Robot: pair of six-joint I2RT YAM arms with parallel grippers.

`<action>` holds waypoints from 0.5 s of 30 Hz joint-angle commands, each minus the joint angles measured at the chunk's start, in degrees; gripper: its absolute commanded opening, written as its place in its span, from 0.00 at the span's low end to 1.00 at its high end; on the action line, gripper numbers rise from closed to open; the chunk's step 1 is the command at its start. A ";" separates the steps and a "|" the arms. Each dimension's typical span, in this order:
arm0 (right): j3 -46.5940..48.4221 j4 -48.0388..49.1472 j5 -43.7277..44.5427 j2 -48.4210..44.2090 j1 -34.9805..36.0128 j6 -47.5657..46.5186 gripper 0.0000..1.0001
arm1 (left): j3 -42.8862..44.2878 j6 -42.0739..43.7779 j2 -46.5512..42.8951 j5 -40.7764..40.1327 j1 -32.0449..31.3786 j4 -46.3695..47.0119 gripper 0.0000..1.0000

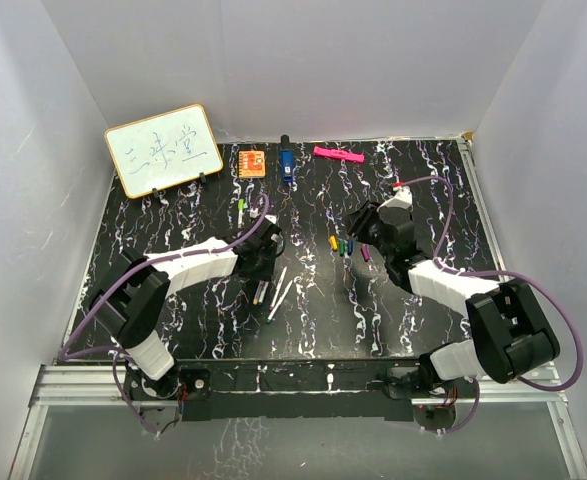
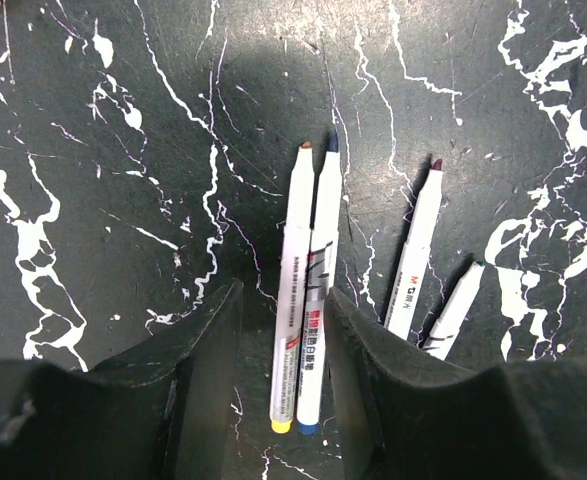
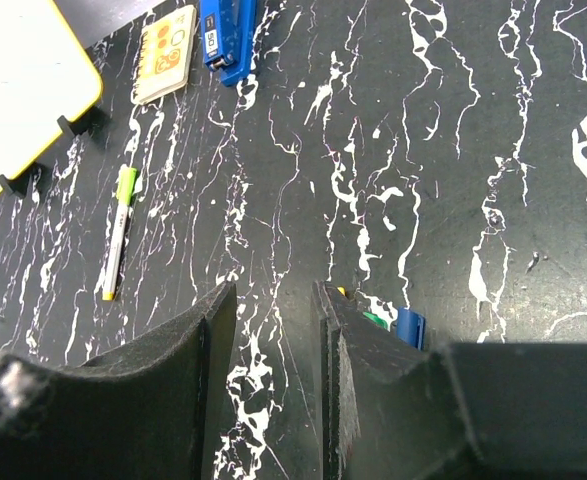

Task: Insert the pens into the pen caps

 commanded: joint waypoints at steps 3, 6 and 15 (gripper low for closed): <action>-0.49 3.90 -0.83 0.03 -0.01 0.27 0.34 | 0.00 -0.35 -2.40 -1.96 -0.27 -2.20 0.37; -0.62 3.88 -1.03 0.03 -0.02 0.35 0.34 | -0.34 -0.57 -2.49 -1.87 -0.26 -2.05 0.37; -1.02 3.93 -1.68 0.03 0.00 0.42 0.34 | -0.49 -1.12 -4.82 -4.21 -0.27 -2.13 0.36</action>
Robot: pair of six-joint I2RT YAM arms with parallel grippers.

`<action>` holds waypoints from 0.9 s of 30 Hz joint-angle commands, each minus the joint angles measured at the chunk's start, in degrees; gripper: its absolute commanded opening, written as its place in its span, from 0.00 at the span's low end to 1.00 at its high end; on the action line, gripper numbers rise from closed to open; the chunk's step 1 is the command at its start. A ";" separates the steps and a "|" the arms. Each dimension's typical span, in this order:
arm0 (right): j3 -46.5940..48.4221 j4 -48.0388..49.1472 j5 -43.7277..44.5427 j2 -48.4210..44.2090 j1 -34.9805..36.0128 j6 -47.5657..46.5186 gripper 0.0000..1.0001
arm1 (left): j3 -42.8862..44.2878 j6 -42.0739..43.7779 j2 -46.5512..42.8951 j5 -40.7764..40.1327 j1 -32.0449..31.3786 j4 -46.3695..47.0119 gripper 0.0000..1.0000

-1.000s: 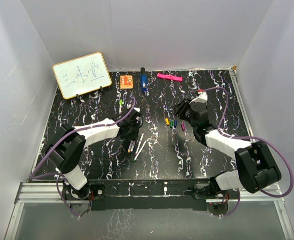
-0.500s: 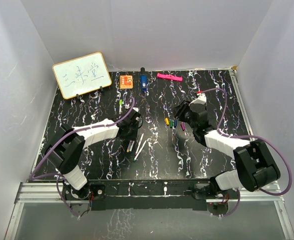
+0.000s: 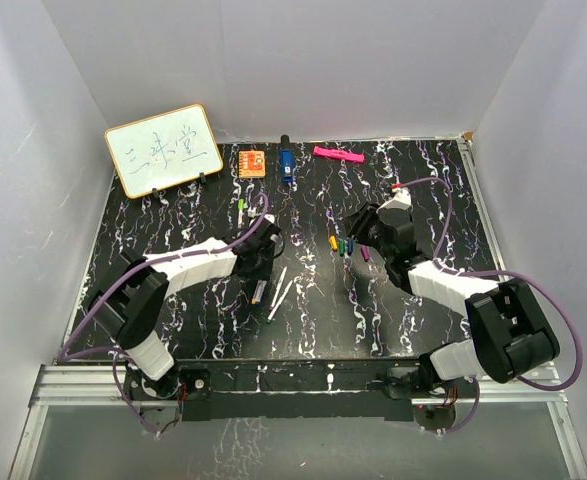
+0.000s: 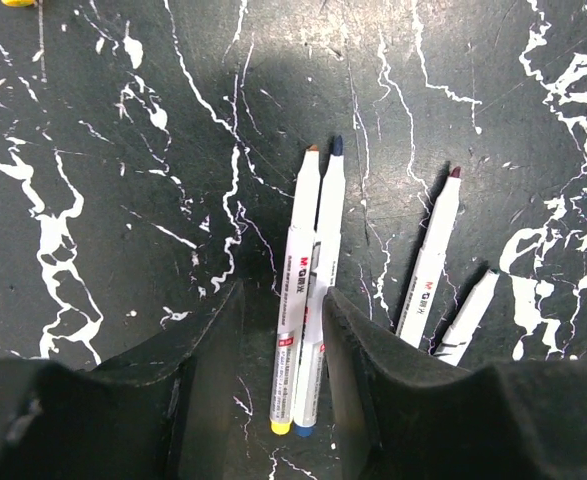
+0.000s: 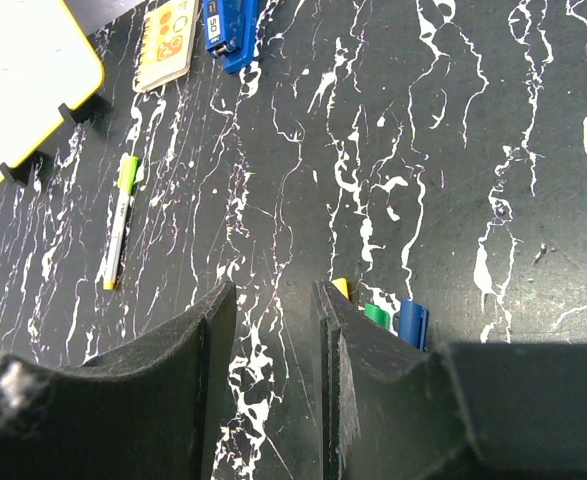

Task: Insert the pens into the pen caps

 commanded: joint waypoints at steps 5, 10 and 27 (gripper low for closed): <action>-0.23 3.66 -1.43 0.30 -0.05 0.77 0.34 | 0.39 -0.25 -5.65 -3.06 -0.27 -2.23 0.36; -0.28 3.76 -1.91 0.62 0.01 1.01 0.33 | 0.24 -0.35 -5.51 -2.87 -0.26 -2.40 0.36; 0.14 3.70 -2.00 1.08 -0.01 1.01 0.33 | -0.84 -0.62 -4.10 -0.06 -0.27 -2.22 0.35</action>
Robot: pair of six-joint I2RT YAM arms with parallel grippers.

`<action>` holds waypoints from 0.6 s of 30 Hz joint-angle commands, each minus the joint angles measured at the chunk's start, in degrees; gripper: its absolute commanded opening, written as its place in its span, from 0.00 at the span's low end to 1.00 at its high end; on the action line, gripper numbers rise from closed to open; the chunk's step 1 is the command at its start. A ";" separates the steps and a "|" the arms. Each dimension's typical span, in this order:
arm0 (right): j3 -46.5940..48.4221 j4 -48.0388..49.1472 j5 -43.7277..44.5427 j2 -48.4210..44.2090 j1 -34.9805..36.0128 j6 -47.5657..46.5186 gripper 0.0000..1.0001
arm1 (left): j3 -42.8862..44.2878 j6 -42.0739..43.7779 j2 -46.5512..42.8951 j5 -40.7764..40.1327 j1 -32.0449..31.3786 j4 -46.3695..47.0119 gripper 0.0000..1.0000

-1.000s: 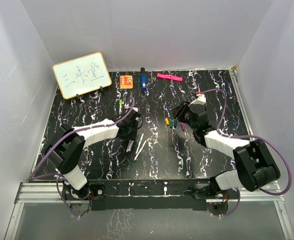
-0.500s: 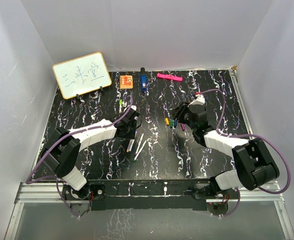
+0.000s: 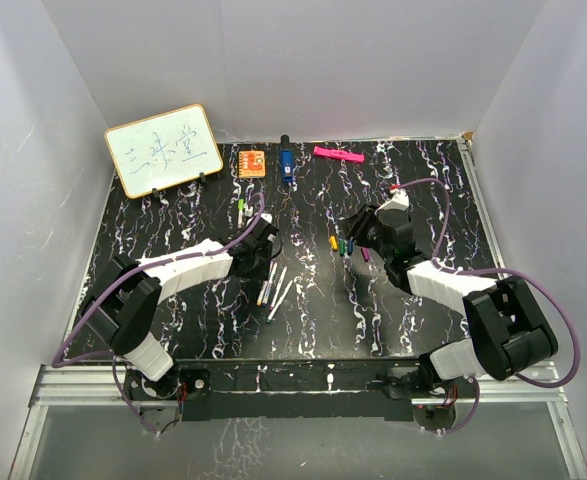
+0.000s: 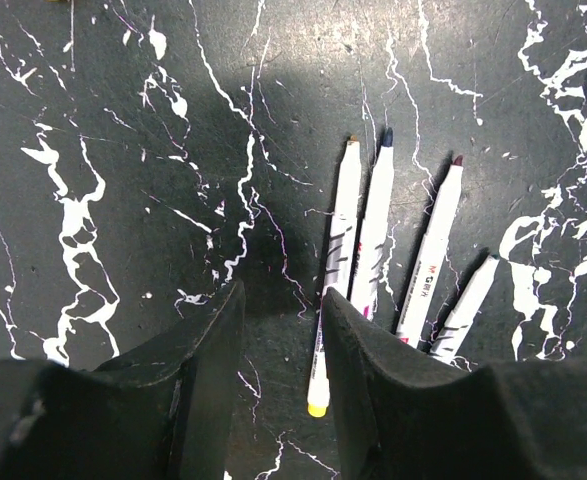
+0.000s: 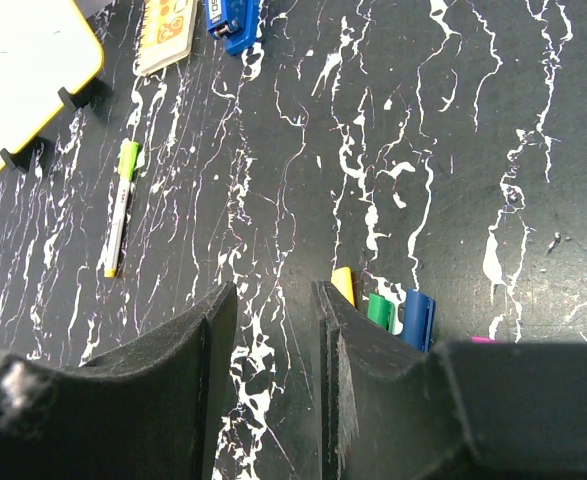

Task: Insert the pens into the pen caps

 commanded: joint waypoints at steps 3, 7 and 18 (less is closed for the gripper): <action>0.44 3.74 -0.26 0.23 0.00 0.45 0.33 | -0.35 -0.37 -1.26 2.35 -0.27 -0.84 0.35; 0.53 3.70 -0.25 0.36 0.01 0.43 0.33 | -0.79 -0.56 -1.37 3.55 -0.25 -0.39 0.35; 0.37 3.80 -0.29 0.46 0.00 0.50 0.33 | -1.41 -0.82 -0.64 3.47 -0.27 -0.82 0.34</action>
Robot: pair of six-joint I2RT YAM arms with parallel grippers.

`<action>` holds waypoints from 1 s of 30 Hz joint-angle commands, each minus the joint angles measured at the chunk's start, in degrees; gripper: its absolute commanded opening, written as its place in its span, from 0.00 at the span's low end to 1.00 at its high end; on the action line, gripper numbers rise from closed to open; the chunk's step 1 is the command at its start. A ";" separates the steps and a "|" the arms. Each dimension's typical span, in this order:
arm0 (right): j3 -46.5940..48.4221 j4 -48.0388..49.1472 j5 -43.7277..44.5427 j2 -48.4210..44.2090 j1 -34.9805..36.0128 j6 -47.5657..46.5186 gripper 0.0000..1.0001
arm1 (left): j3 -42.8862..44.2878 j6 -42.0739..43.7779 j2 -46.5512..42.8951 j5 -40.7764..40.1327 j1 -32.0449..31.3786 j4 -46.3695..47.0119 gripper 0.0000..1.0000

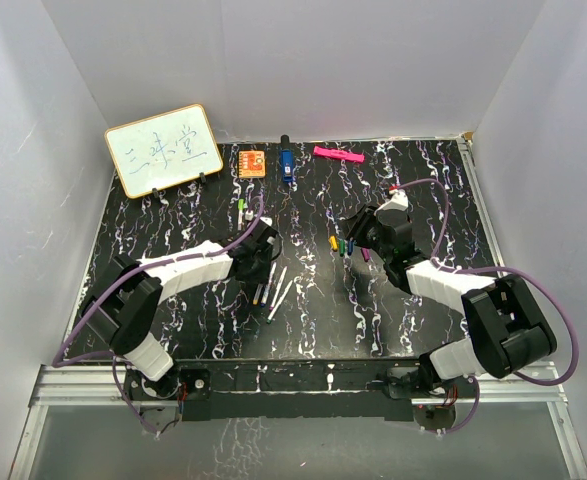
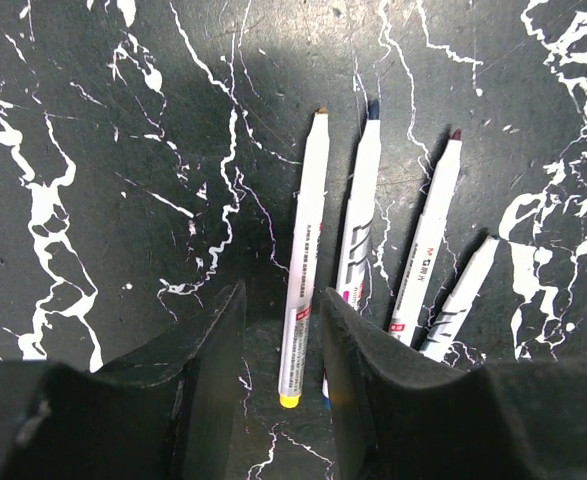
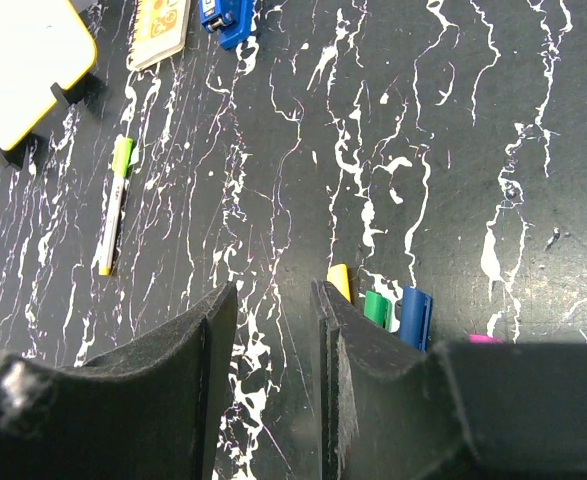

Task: Insert the pens into the pen caps

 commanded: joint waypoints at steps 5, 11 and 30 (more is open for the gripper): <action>0.33 3.72 -0.14 -0.46 -0.02 0.42 0.33 | -1.02 -0.53 -0.24 0.55 -0.24 -1.68 0.34; 0.34 3.73 0.04 -0.69 -0.03 0.25 0.33 | 0.46 0.13 1.52 1.28 -0.27 -5.08 0.32; -0.07 4.61 0.85 -2.03 -0.05 0.49 0.33 | 11.01 7.21 12.06 3.08 -0.27 -16.40 0.27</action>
